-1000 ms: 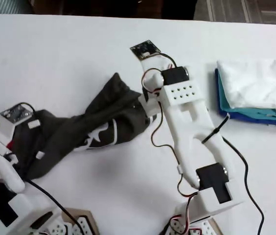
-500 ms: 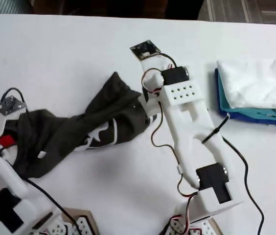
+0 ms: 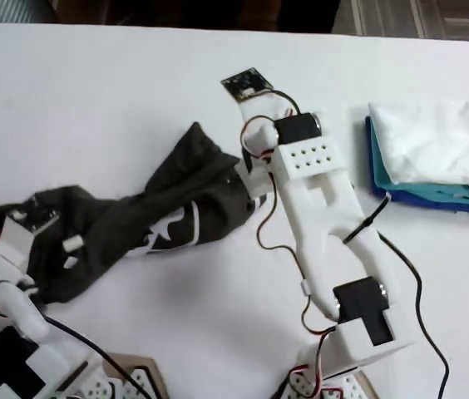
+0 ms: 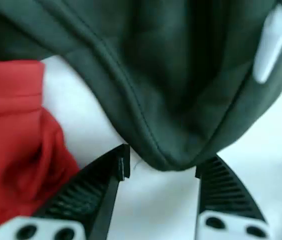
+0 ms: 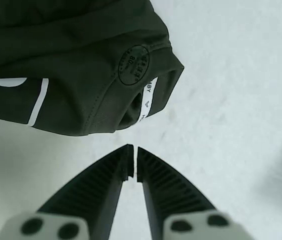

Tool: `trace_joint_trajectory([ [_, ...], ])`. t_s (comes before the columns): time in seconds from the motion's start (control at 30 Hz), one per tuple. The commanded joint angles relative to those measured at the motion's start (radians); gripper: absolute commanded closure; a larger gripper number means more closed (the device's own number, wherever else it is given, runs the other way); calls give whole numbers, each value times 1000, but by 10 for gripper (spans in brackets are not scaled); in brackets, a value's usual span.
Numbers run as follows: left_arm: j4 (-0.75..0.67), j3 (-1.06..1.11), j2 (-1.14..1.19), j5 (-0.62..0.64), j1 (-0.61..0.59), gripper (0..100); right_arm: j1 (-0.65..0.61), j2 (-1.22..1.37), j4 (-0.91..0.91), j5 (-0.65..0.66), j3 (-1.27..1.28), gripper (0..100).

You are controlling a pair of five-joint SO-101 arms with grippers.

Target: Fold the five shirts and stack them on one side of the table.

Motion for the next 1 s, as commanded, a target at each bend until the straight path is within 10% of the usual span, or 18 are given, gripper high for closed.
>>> trace_joint_trajectory([
  [0.0, -44, 13, -43, -551, 6, 770, -4, -5, -4, -2, -14, 978],
  [0.83, 75, -101, -34, -364, 87, 777, -2, -5, -4, -2, -14, 978],
  [0.97, 75, -87, -35, -364, 87, 942, -2, -5, -4, -2, -14, 978],
])
